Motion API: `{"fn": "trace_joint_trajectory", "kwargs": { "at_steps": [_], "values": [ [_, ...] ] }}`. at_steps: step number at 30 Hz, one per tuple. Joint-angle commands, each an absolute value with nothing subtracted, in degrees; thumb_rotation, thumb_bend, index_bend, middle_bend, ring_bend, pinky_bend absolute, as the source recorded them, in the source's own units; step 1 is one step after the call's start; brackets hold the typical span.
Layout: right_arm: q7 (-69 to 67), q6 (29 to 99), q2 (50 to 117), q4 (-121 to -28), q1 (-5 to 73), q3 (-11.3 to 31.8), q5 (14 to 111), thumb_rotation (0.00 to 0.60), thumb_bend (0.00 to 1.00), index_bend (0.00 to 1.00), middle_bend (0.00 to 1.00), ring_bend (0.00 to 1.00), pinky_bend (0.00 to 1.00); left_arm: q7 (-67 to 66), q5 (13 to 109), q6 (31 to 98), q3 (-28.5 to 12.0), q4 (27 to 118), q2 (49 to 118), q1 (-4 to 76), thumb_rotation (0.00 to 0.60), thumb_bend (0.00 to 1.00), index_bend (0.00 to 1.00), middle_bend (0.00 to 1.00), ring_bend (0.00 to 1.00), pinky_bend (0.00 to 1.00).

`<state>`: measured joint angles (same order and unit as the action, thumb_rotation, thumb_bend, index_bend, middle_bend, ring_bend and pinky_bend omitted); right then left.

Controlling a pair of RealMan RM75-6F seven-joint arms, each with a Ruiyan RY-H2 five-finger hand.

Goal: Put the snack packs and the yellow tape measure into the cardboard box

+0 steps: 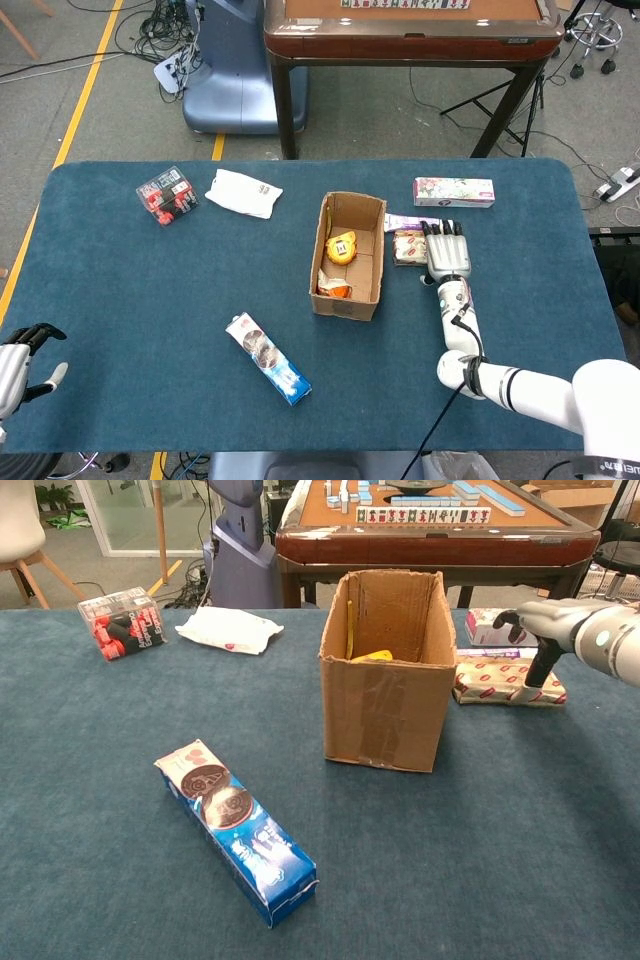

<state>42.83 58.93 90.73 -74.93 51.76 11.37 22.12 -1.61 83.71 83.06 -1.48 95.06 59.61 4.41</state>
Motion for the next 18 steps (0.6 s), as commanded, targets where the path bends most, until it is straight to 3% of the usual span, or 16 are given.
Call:
{"fn": "trace_joint_trajectory", "kwargs": {
  "at_steps": [1,18],
  "values": [
    [43.9,57.5,92.0,-72.8,52.5,12.2,20.6,0.600,0.09,0.10,0.16,0.03,0.02,-1.5,83.7,83.1,-1.5,95.1,59.5,4.4,0.600,0.26,0.39,0.34,0.32,0.62],
    [43.7,50.4,95.8,-64.0,54.0,14.4,18.3,0.600,0.16,0.15,0.21,0.08,0.07,-0.9,83.5,83.2,-1.7,95.1,59.2,4.2,0.600,0.26,0.39,0.34,0.32,0.62]
  ]
}}
